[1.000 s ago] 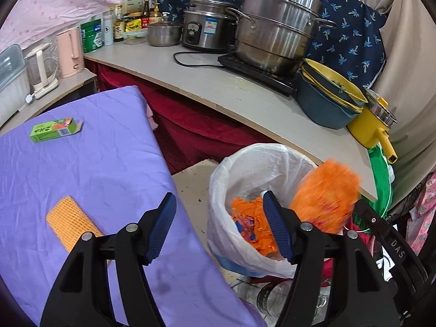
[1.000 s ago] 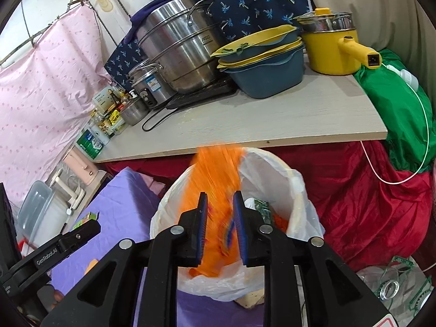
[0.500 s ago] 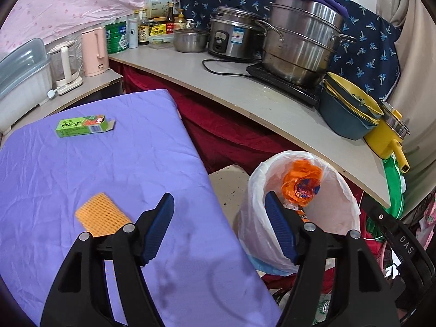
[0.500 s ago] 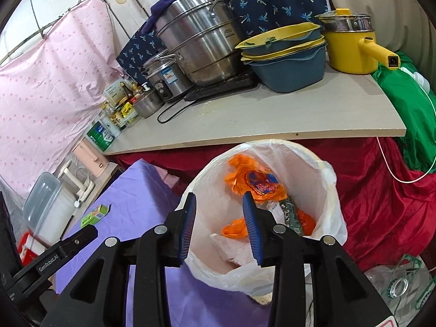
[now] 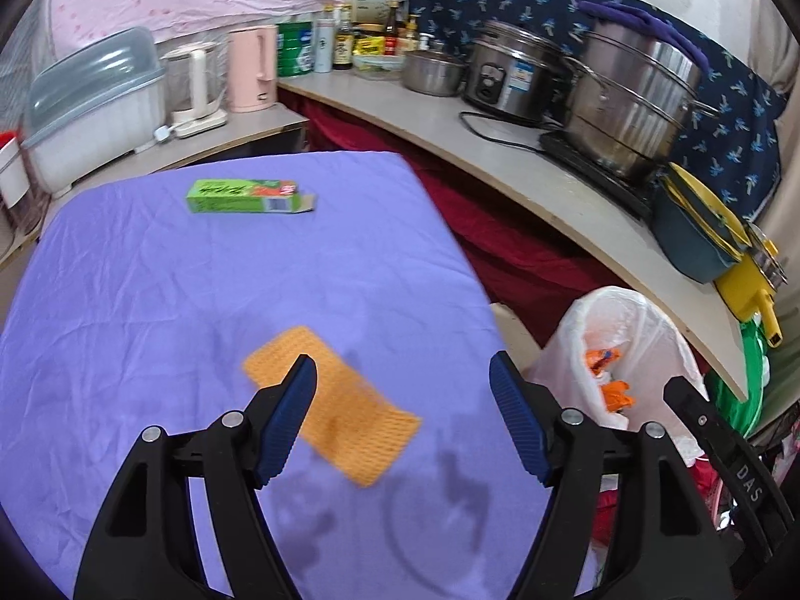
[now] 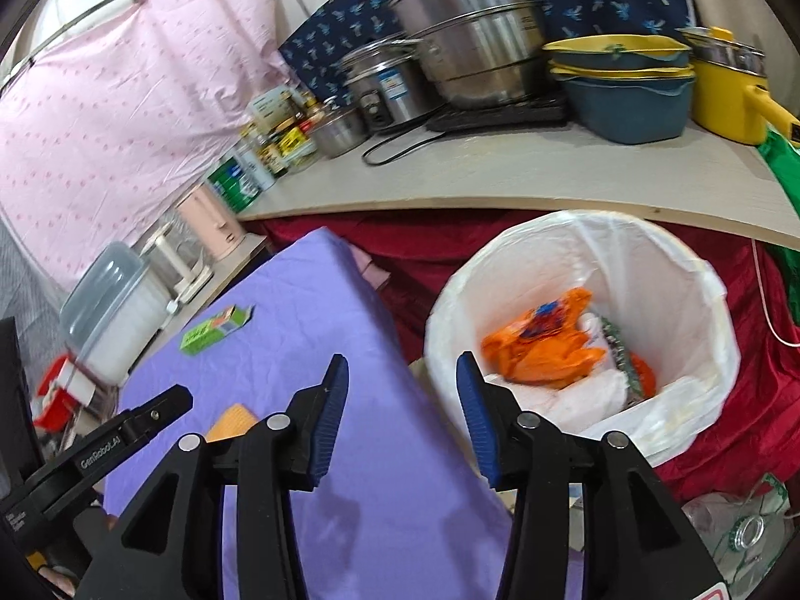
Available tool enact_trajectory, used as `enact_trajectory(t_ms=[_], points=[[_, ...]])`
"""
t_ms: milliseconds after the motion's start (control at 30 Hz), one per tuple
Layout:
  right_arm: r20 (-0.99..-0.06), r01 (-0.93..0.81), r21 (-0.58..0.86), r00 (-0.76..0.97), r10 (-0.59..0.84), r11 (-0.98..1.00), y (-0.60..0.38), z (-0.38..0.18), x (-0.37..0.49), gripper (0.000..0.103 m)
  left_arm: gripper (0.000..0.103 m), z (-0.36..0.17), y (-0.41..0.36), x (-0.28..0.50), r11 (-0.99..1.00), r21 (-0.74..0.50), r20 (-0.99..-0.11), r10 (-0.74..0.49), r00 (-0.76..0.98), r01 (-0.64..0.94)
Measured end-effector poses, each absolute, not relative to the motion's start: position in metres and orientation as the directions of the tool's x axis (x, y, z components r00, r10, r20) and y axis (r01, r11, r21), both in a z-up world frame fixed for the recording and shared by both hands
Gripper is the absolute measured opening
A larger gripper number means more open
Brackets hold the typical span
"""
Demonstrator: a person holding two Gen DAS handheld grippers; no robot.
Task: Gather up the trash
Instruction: 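Move both grippers back over the orange mesh sleeve on the table, then grasp the end of the orange mesh sleeve with the right gripper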
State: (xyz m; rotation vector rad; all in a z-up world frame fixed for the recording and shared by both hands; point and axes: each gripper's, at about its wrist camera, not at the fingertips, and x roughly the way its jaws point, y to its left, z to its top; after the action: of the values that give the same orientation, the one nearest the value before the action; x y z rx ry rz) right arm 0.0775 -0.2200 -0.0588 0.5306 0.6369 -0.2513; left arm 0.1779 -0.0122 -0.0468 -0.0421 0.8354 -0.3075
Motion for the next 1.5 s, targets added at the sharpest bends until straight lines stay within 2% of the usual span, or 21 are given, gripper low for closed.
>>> enact_trajectory(t_ms=[233, 367, 600, 1300, 1333, 1467, 1500], points=[[-0.659, 0.299, 0.383, 0.752, 0.032, 0.874, -0.167, -0.072, 0.102, 0.045, 0.069, -0.056, 0.042, 0.187, 0.979, -0.125, -0.737, -0.201, 0.646, 0.162], [-0.677, 0.262, 0.375, 0.733, 0.07, 0.889, -0.141, -0.079, 0.118, 0.052, 0.073, -0.058, 0.071, 0.192, 0.986, -0.116, -0.737, -0.166, 0.655, 0.118], [-0.714, 0.245, 0.373, 0.691, 0.109, 0.895, -0.112, -0.103, 0.138, 0.053, 0.074, -0.065, 0.108, 0.198, 0.992, -0.117, -0.741, -0.125, 0.66, 0.057], [-0.784, 0.24, 0.339, 0.606, 0.132, 0.91, -0.086, -0.149, 0.179, 0.053, 0.074, -0.089, 0.139, 0.224, 0.993, -0.119, -0.77, -0.095, 0.63, 0.004], [-0.786, 0.238, 0.335, 0.604, 0.131, 0.912, -0.084, -0.15, 0.181, 0.051, 0.074, -0.09, 0.139, 0.225, 0.993, -0.119, -0.771, -0.095, 0.629, 0.003], [-0.791, 0.224, 0.313, 0.599, 0.123, 0.923, -0.078, -0.152, 0.186, 0.031, 0.074, -0.095, 0.141, 0.23, 0.993, -0.116, -0.778, -0.09, 0.622, -0.002], [-0.791, 0.221, 0.314, 0.599, 0.125, 0.923, -0.077, -0.152, 0.187, 0.029, 0.074, -0.096, 0.141, 0.232, 0.993, -0.117, -0.779, -0.09, 0.62, -0.003]])
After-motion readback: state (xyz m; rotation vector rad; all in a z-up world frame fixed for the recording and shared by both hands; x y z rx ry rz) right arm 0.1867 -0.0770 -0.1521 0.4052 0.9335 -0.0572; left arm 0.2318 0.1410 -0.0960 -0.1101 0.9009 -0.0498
